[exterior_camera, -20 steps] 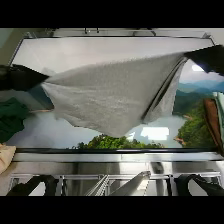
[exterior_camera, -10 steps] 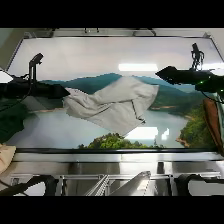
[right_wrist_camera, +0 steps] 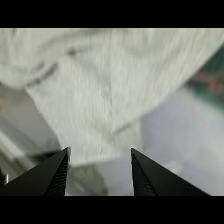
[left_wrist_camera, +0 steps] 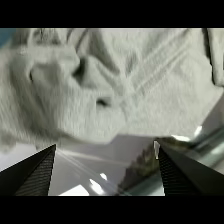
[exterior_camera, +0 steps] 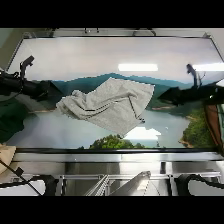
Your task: Fold the shirts.
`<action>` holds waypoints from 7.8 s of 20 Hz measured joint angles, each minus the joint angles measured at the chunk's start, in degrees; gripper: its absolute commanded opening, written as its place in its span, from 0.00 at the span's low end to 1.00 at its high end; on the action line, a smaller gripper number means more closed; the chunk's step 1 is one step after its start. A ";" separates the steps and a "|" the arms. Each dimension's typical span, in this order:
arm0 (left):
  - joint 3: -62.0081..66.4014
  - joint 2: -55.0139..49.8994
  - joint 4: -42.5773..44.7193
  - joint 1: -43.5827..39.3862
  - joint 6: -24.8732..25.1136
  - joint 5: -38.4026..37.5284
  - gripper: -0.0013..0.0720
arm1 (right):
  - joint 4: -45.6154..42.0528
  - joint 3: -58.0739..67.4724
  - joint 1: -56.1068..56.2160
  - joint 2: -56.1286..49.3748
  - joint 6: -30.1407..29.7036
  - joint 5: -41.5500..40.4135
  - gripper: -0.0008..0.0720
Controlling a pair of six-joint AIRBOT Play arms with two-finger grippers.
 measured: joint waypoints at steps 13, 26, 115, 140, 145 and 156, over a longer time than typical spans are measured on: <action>-15.58 -6.51 2.01 -7.43 -0.50 12.44 0.70 | 5.29 -17.55 18.56 0.72 0.42 -14.01 0.61; -7.08 -10.27 13.20 -5.95 -1.01 9.57 0.53 | 8.74 -17.79 19.54 -0.83 -0.66 -17.05 0.60; 29.83 -13.44 6.82 -5.79 -5.42 -5.22 0.95 | 3.04 5.33 -17.29 -9.92 -8.41 -10.16 0.64; -42.45 22.36 2.82 8.87 -16.11 -5.33 0.95 | -15.63 7.30 -12.50 -23.06 -7.28 9.79 0.04; -48.48 22.47 2.84 8.87 -16.57 4.52 0.83 | -11.98 7.54 -12.17 -23.06 -8.59 8.79 0.04; -51.49 22.40 1.68 4.90 -16.20 14.78 0.83 | -6.36 7.54 -12.11 -22.99 -10.73 10.73 0.04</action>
